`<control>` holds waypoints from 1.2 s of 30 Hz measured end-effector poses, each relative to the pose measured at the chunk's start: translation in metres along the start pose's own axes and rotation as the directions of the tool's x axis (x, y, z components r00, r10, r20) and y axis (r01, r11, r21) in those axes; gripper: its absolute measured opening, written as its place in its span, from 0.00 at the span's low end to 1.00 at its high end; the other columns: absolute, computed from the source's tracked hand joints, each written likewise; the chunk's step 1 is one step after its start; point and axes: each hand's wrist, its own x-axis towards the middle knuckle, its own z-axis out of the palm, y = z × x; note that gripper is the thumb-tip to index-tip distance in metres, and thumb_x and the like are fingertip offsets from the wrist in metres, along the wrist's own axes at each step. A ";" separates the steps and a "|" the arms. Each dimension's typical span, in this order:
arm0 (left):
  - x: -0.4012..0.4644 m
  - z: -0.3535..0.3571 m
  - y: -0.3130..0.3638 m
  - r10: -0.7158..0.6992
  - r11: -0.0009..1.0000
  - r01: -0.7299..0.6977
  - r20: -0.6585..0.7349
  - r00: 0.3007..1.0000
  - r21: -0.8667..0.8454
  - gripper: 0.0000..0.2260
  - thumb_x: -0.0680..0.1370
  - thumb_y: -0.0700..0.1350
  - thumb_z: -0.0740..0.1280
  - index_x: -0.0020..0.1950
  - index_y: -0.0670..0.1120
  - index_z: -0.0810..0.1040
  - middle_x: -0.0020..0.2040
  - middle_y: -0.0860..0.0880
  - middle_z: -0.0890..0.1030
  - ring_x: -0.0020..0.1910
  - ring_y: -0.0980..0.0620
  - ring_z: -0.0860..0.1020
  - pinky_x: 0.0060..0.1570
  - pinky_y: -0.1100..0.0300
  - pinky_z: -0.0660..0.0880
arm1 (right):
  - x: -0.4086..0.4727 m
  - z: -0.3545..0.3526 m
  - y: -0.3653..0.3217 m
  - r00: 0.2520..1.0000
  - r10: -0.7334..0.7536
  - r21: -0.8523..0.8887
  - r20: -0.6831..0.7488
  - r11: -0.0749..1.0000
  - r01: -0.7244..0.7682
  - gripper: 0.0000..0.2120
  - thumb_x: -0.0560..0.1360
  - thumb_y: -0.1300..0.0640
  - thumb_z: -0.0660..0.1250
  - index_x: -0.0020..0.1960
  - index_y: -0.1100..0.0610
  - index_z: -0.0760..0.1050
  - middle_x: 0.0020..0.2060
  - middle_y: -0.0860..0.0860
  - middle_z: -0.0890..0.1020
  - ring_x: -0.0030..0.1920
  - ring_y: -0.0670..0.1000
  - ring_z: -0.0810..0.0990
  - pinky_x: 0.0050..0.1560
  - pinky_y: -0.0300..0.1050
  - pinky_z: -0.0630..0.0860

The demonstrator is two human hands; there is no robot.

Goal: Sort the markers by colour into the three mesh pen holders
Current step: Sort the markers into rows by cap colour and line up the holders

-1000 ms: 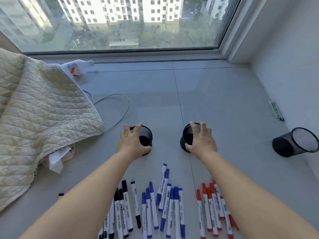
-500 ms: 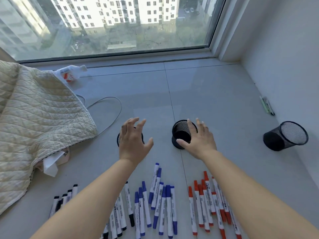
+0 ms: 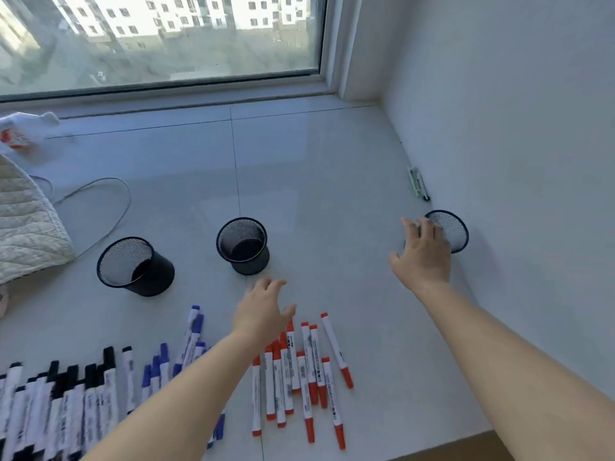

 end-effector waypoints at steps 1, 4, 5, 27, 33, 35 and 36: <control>0.003 0.007 0.006 -0.055 0.998 0.054 0.023 0.998 0.010 0.26 0.76 0.58 0.60 0.72 0.52 0.61 0.70 0.50 0.64 0.69 0.48 0.61 0.62 0.50 0.68 | 0.007 -0.001 0.014 1.000 0.001 -0.021 0.008 1.000 -0.001 0.33 0.71 0.52 0.65 0.72 0.55 0.58 0.70 0.57 0.62 0.69 0.58 0.58 0.65 0.54 0.61; 0.016 0.023 0.017 -0.213 0.976 0.208 0.078 0.974 0.070 0.30 0.75 0.62 0.59 0.74 0.55 0.55 0.76 0.50 0.54 0.74 0.44 0.50 0.66 0.40 0.62 | 0.026 -0.001 0.050 0.999 0.010 -0.069 0.036 0.998 -0.007 0.37 0.69 0.47 0.67 0.73 0.52 0.56 0.72 0.56 0.58 0.71 0.58 0.54 0.69 0.54 0.59; 0.019 0.028 0.019 -0.257 0.964 0.249 0.082 0.963 0.094 0.32 0.74 0.64 0.59 0.74 0.56 0.53 0.77 0.50 0.50 0.75 0.43 0.46 0.66 0.38 0.60 | 0.031 0.001 0.058 0.998 0.013 -0.079 0.059 0.997 -0.008 0.38 0.69 0.45 0.67 0.73 0.50 0.55 0.73 0.55 0.56 0.72 0.58 0.53 0.69 0.54 0.58; 0.023 0.066 0.021 -0.404 0.912 0.406 -0.039 0.914 0.062 0.32 0.76 0.62 0.58 0.75 0.59 0.48 0.77 0.53 0.44 0.75 0.47 0.40 0.68 0.34 0.50 | 0.023 0.046 0.003 0.941 -0.334 0.094 0.063 0.940 0.327 0.39 0.67 0.45 0.67 0.74 0.45 0.53 0.71 0.52 0.58 0.63 0.60 0.62 0.54 0.51 0.71; 0.013 0.060 0.009 -0.348 0.938 0.348 -0.010 0.938 0.003 0.27 0.78 0.58 0.56 0.75 0.57 0.51 0.77 0.54 0.46 0.75 0.50 0.41 0.71 0.41 0.49 | 0.014 0.051 -0.038 0.897 -0.436 0.124 0.074 0.896 0.426 0.40 0.68 0.45 0.67 0.74 0.45 0.51 0.74 0.52 0.55 0.66 0.59 0.59 0.57 0.51 0.70; 0.009 0.057 0.005 -0.319 0.948 0.319 0.009 0.948 0.004 0.27 0.78 0.58 0.56 0.75 0.57 0.51 0.77 0.54 0.46 0.75 0.51 0.41 0.71 0.43 0.48 | 0.011 0.050 -0.050 0.883 -0.463 0.138 0.083 0.883 0.450 0.40 0.68 0.45 0.68 0.74 0.45 0.51 0.74 0.52 0.54 0.66 0.60 0.58 0.58 0.51 0.69; 0.008 0.056 0.004 -0.311 0.950 0.311 0.018 0.950 -0.001 0.27 0.78 0.58 0.56 0.75 0.57 0.51 0.77 0.54 0.46 0.75 0.51 0.41 0.72 0.43 0.48 | 0.008 0.051 -0.055 0.876 -0.474 0.140 0.088 0.876 0.461 0.40 0.68 0.45 0.68 0.74 0.45 0.51 0.74 0.52 0.54 0.67 0.60 0.58 0.59 0.51 0.69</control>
